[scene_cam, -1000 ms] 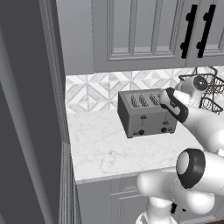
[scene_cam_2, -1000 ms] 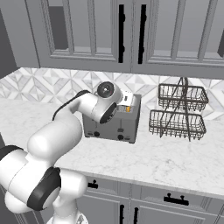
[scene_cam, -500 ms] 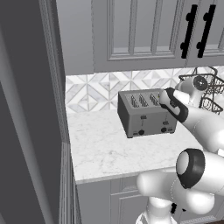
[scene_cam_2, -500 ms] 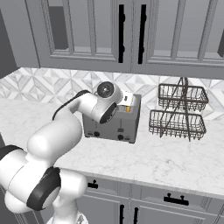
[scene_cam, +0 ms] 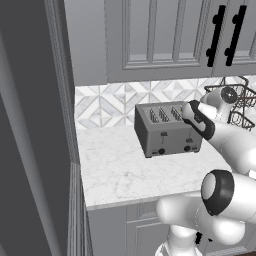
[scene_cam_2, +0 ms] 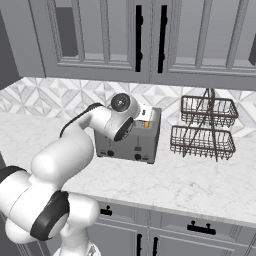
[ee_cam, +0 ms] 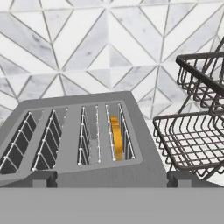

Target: Start the toaster. Once the lever pops up, take the bread to the plate on the dining counter.

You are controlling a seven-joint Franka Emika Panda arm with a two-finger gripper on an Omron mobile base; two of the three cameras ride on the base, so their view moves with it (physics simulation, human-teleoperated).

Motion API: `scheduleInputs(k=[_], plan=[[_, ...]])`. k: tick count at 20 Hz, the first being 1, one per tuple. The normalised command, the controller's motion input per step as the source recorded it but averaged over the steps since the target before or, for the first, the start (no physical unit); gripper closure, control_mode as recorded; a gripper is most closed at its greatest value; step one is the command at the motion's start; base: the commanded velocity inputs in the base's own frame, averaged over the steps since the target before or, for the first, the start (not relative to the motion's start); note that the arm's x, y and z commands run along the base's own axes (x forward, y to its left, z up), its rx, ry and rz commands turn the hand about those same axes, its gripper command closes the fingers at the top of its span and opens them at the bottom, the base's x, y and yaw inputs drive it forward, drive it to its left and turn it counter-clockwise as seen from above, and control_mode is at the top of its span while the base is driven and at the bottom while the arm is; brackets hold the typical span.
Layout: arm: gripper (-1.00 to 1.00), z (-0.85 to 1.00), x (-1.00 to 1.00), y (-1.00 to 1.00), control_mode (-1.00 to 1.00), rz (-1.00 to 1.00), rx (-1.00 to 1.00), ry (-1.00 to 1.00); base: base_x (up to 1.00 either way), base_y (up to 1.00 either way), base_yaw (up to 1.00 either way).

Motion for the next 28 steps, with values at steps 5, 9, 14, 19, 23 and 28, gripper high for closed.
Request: scheduleInputs(k=[5, 9, 14, 19, 23, 28], plan=[[-1.0, 0.0, 0.0, 0.0, -1.0, 0.0, 0.0, 0.0, 0.0, 0.0, 0.0], [-1.0, 0.0, 0.0, 0.0, -1.0, 0.0, 0.0, 0.0, 0.0, 0.0, 0.0], [-1.0, 0.0, 0.0, 0.0, -1.0, 0.0, 0.0, 0.0, 0.0, 0.0, 0.0], [-1.0, 0.0, 0.0, 0.0, -1.0, 0.0, 0.0, 0.0, 0.0, 0.0, 0.0], [-1.0, 0.0, 0.0, 0.0, -1.0, 0.0, 0.0, 0.0, 0.0, 0.0, 0.0], [-1.0, 0.0, 0.0, 0.0, -1.0, 0.0, 0.0, 0.0, 0.0, 0.0, 0.0]])
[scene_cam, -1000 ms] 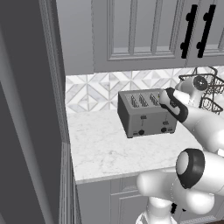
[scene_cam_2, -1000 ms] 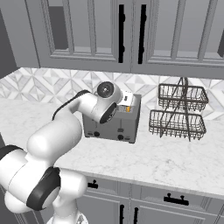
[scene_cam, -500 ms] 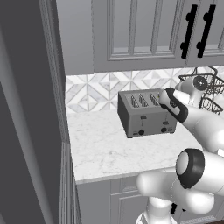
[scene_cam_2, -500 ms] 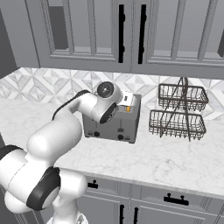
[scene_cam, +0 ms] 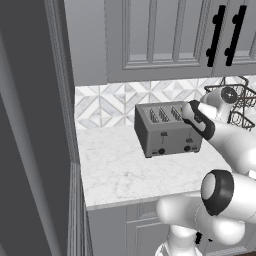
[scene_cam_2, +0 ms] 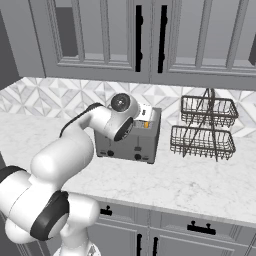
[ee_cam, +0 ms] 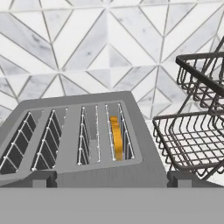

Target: Start the toaster. Once the lever pops up, take the bread to the plate on the dining counter.

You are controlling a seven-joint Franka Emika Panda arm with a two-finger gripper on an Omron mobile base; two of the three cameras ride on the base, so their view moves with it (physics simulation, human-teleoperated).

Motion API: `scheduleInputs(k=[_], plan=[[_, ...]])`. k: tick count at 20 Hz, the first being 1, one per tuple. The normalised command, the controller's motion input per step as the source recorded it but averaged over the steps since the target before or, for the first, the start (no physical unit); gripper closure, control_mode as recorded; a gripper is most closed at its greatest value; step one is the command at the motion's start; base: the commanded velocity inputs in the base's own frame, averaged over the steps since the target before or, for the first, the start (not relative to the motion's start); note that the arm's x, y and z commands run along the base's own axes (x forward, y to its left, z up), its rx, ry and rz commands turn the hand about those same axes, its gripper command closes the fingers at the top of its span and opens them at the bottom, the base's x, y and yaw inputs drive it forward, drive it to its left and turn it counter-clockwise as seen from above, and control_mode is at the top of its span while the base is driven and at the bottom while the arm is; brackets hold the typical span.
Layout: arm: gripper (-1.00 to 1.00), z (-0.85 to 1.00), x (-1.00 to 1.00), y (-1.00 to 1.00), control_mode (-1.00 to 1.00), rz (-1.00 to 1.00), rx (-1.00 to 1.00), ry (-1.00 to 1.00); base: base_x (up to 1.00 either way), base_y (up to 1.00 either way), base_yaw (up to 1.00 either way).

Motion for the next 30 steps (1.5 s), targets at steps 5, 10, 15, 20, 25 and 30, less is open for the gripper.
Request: scheduleInputs(k=[5, 10, 15, 20, 25, 30], plan=[[-1.0, 0.0, 0.0, 0.0, -1.0, 0.0, 0.0, 0.0, 0.0, 0.0, 0.0], [-1.0, 0.0, 0.0, 0.0, -1.0, 0.0, 0.0, 0.0, 0.0, 0.0, 0.0], [-1.0, 0.0, 0.0, 0.0, -1.0, 0.0, 0.0, 0.0, 0.0, 0.0, 0.0], [-1.0, 0.0, 0.0, 0.0, -1.0, 0.0, 0.0, 0.0, 0.0, 0.0, 0.0], [-1.0, 0.0, 0.0, 0.0, -1.0, 0.0, 0.0, 0.0, 0.0, 0.0, 0.0], [-1.0, 0.0, 0.0, 0.0, -1.0, 0.0, 0.0, 0.0, 0.0, 0.0, 0.0]])
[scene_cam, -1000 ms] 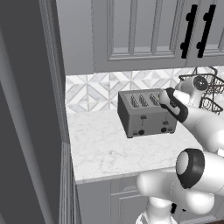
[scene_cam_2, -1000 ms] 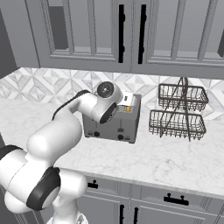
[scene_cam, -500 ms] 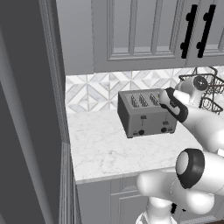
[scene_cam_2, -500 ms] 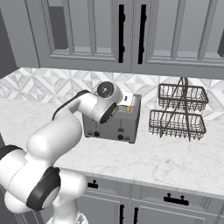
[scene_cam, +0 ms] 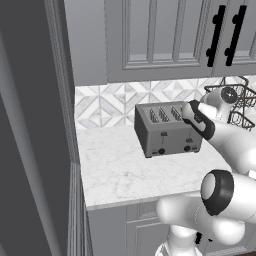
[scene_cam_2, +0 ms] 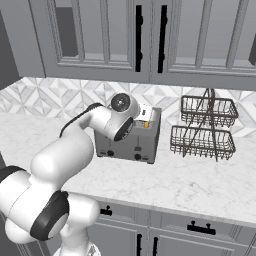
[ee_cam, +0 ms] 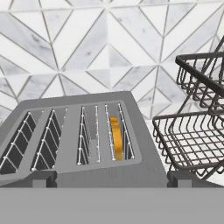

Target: Start the toaster. Once the lever pops up, take the bread to the plate on the dining counter.

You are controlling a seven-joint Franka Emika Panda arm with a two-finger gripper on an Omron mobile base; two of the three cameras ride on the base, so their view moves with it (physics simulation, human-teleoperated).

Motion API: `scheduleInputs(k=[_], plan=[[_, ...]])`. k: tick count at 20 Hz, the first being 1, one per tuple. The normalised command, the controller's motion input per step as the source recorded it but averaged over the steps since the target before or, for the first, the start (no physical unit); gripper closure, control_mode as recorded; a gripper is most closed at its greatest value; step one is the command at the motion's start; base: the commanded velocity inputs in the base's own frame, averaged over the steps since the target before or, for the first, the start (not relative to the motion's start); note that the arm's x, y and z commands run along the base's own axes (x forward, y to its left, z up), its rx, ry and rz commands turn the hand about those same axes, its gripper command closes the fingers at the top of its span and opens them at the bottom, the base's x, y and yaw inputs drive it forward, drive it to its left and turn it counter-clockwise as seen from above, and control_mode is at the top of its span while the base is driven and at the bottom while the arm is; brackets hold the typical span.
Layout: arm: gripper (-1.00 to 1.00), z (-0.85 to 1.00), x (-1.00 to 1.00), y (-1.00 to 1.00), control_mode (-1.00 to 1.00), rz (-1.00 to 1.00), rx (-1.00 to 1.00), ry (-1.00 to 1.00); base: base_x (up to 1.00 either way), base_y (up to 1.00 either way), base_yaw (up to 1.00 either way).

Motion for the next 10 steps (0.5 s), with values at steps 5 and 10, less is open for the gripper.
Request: scheduleInputs(k=[5, 10], plan=[[-1.0, 0.0, 0.0, 0.0, -1.0, 0.0, 0.0, 0.0, 0.0, 0.0, 0.0], [-1.0, 0.0, 0.0, 0.0, -1.0, 0.0, 0.0, 0.0, 0.0, 0.0, 0.0]])
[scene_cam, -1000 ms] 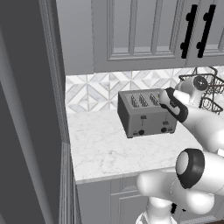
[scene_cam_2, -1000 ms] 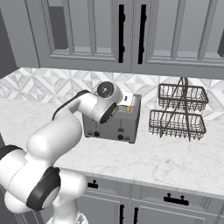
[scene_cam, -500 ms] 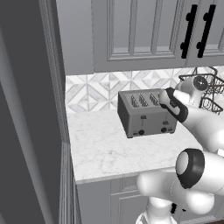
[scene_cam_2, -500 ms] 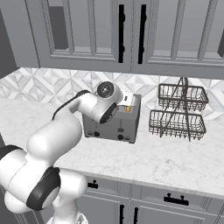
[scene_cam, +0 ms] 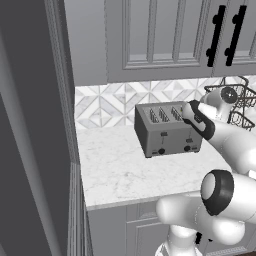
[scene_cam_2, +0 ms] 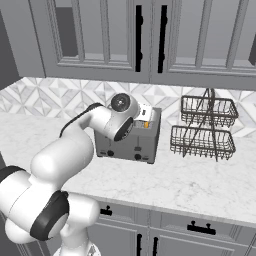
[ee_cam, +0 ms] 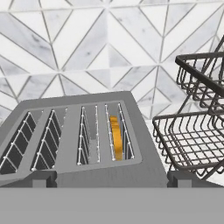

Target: Start the toaster. Once the lever pops up, take the bread to the plate on the dining counter.

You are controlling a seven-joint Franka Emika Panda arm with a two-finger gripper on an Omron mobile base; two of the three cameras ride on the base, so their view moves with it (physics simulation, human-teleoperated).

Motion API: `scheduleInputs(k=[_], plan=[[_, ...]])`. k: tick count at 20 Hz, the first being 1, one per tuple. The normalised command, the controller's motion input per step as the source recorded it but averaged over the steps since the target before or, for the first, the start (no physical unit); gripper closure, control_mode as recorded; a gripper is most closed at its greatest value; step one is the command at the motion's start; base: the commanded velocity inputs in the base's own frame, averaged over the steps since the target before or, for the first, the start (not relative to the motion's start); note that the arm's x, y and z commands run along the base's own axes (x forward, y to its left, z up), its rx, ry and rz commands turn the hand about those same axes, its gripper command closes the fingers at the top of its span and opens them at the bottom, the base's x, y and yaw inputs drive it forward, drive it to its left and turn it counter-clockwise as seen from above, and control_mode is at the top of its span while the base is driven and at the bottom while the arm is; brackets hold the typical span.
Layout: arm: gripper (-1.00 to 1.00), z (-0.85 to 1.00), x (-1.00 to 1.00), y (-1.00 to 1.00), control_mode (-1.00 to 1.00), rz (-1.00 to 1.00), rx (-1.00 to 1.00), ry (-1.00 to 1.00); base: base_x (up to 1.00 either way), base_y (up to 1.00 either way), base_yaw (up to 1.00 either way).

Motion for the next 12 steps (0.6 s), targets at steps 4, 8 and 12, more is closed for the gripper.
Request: scheduleInputs(k=[4, 8, 12], plan=[[-1.0, 0.0, 0.0, 0.0, -1.0, 0.0, 0.0, 0.0, 0.0, 0.0, 0.0], [-1.0, 0.0, 0.0, 0.0, -1.0, 0.0, 0.0, 0.0, 0.0, 0.0, 0.0], [-1.0, 0.0, 0.0, 0.0, -1.0, 0.0, 0.0, 0.0, 0.0, 0.0, 0.0]])
